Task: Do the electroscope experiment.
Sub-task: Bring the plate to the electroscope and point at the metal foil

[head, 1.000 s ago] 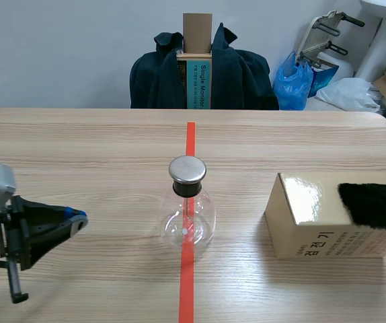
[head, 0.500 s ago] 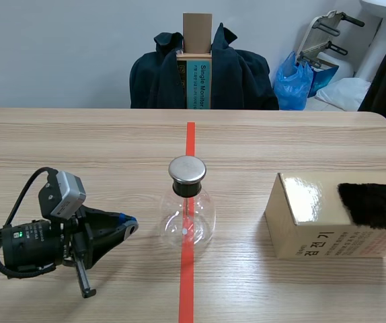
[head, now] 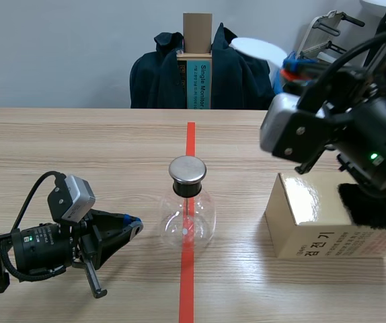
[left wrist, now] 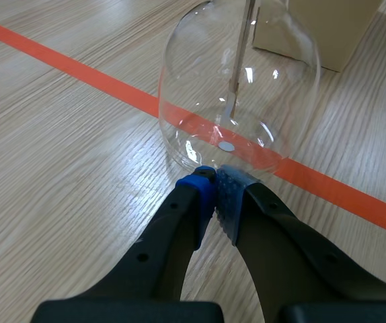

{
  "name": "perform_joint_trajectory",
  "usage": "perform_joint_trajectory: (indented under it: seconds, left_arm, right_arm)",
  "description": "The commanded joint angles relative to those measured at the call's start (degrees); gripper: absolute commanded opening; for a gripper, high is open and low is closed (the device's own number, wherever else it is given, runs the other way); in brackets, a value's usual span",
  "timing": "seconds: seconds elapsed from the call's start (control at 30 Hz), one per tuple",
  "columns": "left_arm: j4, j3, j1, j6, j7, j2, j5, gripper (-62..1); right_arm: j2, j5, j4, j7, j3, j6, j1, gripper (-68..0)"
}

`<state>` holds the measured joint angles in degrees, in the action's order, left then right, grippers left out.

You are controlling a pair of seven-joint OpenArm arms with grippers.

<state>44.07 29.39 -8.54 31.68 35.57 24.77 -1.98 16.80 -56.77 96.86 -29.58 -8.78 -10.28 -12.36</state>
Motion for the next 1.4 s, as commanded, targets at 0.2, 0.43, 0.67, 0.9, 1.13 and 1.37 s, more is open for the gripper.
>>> perform_joint_trajectory:
  seconds: [0.2,0.43,0.67,0.9,1.13,1.37]
  left_arm:
    - [0.66,-0.31,-0.35,0.13,0.76,-0.13,0.39,-58.2]
    - [0.66,-0.31,-0.35,0.13,0.61,-0.13,0.39,-58.2]
    - [0.66,-0.31,-0.35,0.13,0.61,-0.13,0.39,-58.2]
    - [0.66,-0.31,-0.35,0.13,0.61,-0.13,0.39,-58.2]
    - [0.66,-0.31,-0.35,0.13,0.59,-0.13,0.37,-58.2]
    - [0.66,-0.31,-0.17,0.13,0.59,-0.13,0.37,-58.2]
  right_arm:
    - [-0.15,-2.47,-5.84,-0.72,-5.25,-8.57,0.24,-66.7]
    - [-0.17,-3.78,-8.07,-0.63,-6.29,-11.56,-2.62,-66.7]
    - [-1.29,-5.88,-9.68,1.62,-6.29,-14.05,-4.90,-66.7]
    - [-3.21,-7.91,-12.66,3.02,-6.29,-17.81,-4.96,-66.7]
    - [-4.13,-10.78,-14.95,5.51,-6.29,-18.05,-4.94,-66.7]
    - [-4.13,-10.95,-15.67,5.92,-6.29,-19.32,-4.92,-66.7]
